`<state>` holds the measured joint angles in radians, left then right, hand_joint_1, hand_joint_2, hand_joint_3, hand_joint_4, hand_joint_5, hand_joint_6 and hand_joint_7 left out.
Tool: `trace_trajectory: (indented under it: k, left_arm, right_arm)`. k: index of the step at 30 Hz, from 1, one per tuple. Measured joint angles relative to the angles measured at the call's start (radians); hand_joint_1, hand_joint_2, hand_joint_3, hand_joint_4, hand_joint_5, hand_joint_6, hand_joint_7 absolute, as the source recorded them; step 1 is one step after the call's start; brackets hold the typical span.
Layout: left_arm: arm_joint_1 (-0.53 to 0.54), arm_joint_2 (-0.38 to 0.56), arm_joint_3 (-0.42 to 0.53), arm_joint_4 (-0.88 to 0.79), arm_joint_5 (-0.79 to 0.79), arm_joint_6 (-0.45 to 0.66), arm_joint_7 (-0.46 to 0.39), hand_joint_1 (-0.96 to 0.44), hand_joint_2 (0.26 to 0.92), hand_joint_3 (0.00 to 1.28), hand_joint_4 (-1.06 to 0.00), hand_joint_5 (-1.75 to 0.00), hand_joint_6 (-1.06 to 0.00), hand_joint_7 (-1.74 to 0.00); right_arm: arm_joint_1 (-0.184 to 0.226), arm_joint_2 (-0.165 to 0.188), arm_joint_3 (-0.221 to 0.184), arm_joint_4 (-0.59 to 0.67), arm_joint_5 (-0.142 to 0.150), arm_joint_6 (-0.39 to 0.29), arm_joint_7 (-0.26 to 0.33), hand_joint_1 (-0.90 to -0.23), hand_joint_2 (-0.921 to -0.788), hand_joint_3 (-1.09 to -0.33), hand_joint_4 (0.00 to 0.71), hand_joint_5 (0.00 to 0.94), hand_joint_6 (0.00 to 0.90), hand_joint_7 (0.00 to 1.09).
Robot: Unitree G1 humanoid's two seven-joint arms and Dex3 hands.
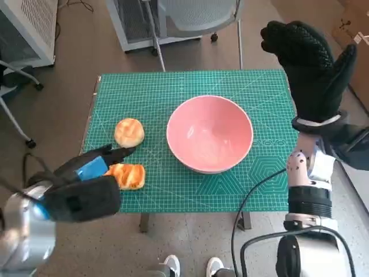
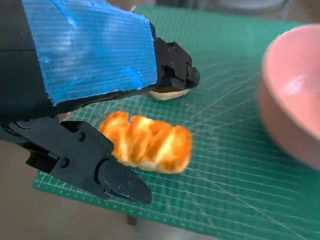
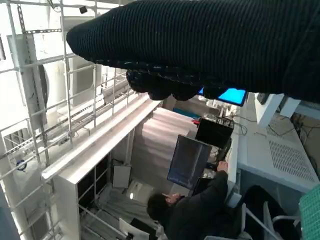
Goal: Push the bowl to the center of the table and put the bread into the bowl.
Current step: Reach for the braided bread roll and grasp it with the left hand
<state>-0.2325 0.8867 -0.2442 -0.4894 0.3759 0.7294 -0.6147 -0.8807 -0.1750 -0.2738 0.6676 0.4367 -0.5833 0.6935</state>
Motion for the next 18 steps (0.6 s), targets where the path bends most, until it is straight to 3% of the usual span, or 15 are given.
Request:
trace_trajectory:
  k: [12, 18]
  left_arm:
    - [-0.046, -0.098, -0.085, 0.221, 0.115, -0.042, 0.075, -0.15, 0.781, 0.01, -0.15, -0.02, -0.37, -0.03]
    - [-0.071, -0.131, -0.112, 0.322, 0.163, -0.062, 0.098, -0.09, 0.802, 0.01, -0.24, -0.03, -0.44, -0.03]
  right_arm:
    - [0.007, 0.000, 0.003, -0.019, 0.000, 0.000, 0.000, -0.692, -0.921, -0.662, 0.311, 0.005, 0.396, 0.01]
    - [0.016, -0.001, 0.003, -0.026, 0.000, 0.001, 0.001, -0.689, -0.921, -0.662, 0.311, 0.004, 0.397, 0.01]
